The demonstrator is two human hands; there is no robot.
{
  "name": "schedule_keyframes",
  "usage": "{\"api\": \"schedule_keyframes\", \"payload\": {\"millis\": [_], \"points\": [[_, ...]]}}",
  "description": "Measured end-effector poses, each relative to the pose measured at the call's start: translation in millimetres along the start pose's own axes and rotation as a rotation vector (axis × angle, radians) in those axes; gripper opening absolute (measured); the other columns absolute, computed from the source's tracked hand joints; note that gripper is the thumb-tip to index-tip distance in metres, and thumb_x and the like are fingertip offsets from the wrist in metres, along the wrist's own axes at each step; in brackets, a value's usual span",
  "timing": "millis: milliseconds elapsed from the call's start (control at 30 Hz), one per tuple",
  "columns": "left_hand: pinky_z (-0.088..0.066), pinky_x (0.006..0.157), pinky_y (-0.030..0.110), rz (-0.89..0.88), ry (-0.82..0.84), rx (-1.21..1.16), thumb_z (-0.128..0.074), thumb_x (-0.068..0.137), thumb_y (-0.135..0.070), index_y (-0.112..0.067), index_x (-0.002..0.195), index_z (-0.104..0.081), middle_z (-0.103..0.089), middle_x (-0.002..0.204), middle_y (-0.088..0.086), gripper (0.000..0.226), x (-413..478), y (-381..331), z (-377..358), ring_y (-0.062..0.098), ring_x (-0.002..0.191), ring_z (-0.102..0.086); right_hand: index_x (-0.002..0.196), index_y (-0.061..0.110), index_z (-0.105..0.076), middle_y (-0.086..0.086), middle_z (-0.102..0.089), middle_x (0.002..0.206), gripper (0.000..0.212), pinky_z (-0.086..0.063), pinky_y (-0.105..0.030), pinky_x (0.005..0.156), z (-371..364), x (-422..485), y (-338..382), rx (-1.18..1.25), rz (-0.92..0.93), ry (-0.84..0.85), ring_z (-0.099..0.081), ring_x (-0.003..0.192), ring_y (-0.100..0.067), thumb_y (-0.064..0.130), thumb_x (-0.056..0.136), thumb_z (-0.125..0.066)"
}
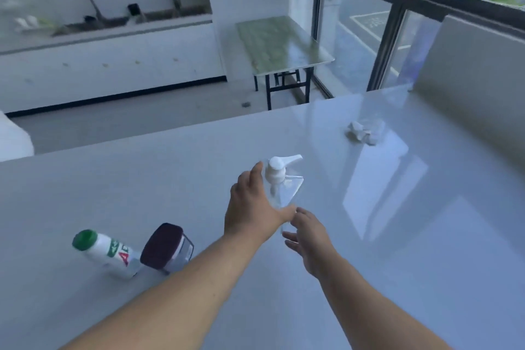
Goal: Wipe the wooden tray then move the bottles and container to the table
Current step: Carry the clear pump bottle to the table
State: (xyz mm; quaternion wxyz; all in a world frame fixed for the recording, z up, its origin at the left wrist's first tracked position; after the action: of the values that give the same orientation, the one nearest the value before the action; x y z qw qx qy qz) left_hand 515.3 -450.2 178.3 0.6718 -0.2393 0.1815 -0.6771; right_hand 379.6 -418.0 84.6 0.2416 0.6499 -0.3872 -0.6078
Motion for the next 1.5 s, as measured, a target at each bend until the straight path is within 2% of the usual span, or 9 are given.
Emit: {"api": "schedule_keyframes", "payload": {"millis": [300,533,733,867,1033,1167,1267,1367,1500], "points": [[-0.050,0.102,0.045,0.153,-0.061,0.021,-0.086,0.063,-0.061,-0.028,0.158,-0.028,-0.048,0.145,0.002,0.116,42,132,68,0.028,0.130,-0.051,0.136,0.030,-0.060,0.009,-0.061,0.122,0.037,-0.057,-0.036,0.089,-149,56,-8,-0.107,-0.052,0.102,-0.070,0.106,-0.024,0.027,0.100,-0.051],[-0.050,0.101,0.043,0.228,-0.067,0.020,-0.086,0.062,-0.063,-0.029,0.158,-0.025,-0.046,0.149,0.002,0.119,61,202,89,0.028,0.130,-0.052,0.148,0.027,-0.053,-0.002,-0.056,0.139,0.047,-0.057,-0.034,0.083,-216,84,-21,-0.136,-0.103,0.113,-0.069,0.105,-0.024,0.029,0.101,-0.049],[-0.049,0.100,0.040,0.245,-0.052,0.028,-0.086,0.065,-0.063,-0.025,0.161,-0.021,-0.043,0.150,0.002,0.122,66,232,91,0.027,0.132,-0.051,0.134,0.033,-0.064,0.000,-0.059,0.133,0.037,-0.059,-0.037,0.091,-241,97,-30,-0.130,-0.135,0.086,-0.069,0.106,-0.026,0.031,0.099,-0.052],[-0.049,0.100,0.040,0.253,-0.039,0.027,-0.086,0.066,-0.062,-0.024,0.161,-0.021,-0.042,0.151,0.003,0.122,69,241,89,0.027,0.132,-0.051,0.144,0.030,-0.058,-0.004,-0.057,0.138,0.043,-0.058,-0.042,0.098,-246,105,-34,-0.114,-0.154,0.054,-0.068,0.108,-0.028,0.030,0.102,-0.051],[-0.047,0.103,0.041,0.266,-0.011,0.031,-0.087,0.066,-0.062,-0.022,0.162,-0.018,-0.038,0.156,0.005,0.124,70,246,84,0.030,0.137,-0.047,0.147,0.026,-0.056,-0.006,-0.056,0.138,0.043,-0.057,-0.045,0.101,-248,107,-39,-0.081,-0.169,0.039,-0.067,0.108,-0.030,0.032,0.104,-0.051],[-0.046,0.106,0.044,0.267,-0.012,0.039,-0.087,0.063,-0.068,-0.023,0.162,-0.017,-0.035,0.160,0.005,0.129,70,246,83,0.031,0.140,-0.043,0.130,0.029,-0.063,-0.004,-0.057,0.136,0.030,-0.056,-0.045,0.101,-248,104,-39,-0.112,-0.152,0.053,-0.067,0.108,-0.027,0.034,0.102,-0.052],[-0.041,0.111,0.045,0.245,-0.059,0.052,-0.084,0.063,-0.073,-0.020,0.162,-0.021,-0.032,0.164,0.005,0.129,67,241,91,0.031,0.144,-0.038,0.128,0.032,-0.058,-0.007,-0.057,0.142,0.031,-0.052,-0.048,0.106,-238,98,-36,-0.242,-0.092,0.049,-0.063,0.118,-0.031,0.039,0.099,-0.053],[-0.038,0.115,0.047,0.168,-0.201,0.057,-0.080,0.070,-0.070,-0.015,0.158,-0.033,-0.034,0.166,0.010,0.113,65,225,110,0.032,0.147,-0.036,0.153,0.030,-0.044,-0.001,-0.050,0.156,0.063,-0.045,-0.045,0.111,-212,88,-24,-0.512,0.097,-0.036,-0.050,0.140,-0.026,0.050,0.095,-0.055],[-0.045,0.108,0.047,-0.123,-0.385,0.062,-0.077,0.079,-0.056,-0.008,0.143,-0.052,-0.049,0.153,0.013,0.084,57,179,134,0.033,0.137,-0.047,0.159,0.031,-0.036,0.006,-0.044,0.161,0.082,-0.039,-0.044,0.115,-157,58,-3,-0.943,0.326,-0.175,-0.036,0.148,-0.021,0.068,0.088,-0.051]]}}
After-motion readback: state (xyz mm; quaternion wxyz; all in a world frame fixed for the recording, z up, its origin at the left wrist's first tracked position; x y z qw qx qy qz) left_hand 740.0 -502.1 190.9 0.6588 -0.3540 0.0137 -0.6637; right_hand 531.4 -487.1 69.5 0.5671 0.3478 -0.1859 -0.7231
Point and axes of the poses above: each hand's wrist, its own x-axis towards the middle knuckle, its own z-axis out of the back of the hand, y = z × x, the point moved 4 cm from there along x, towards the middle knuckle
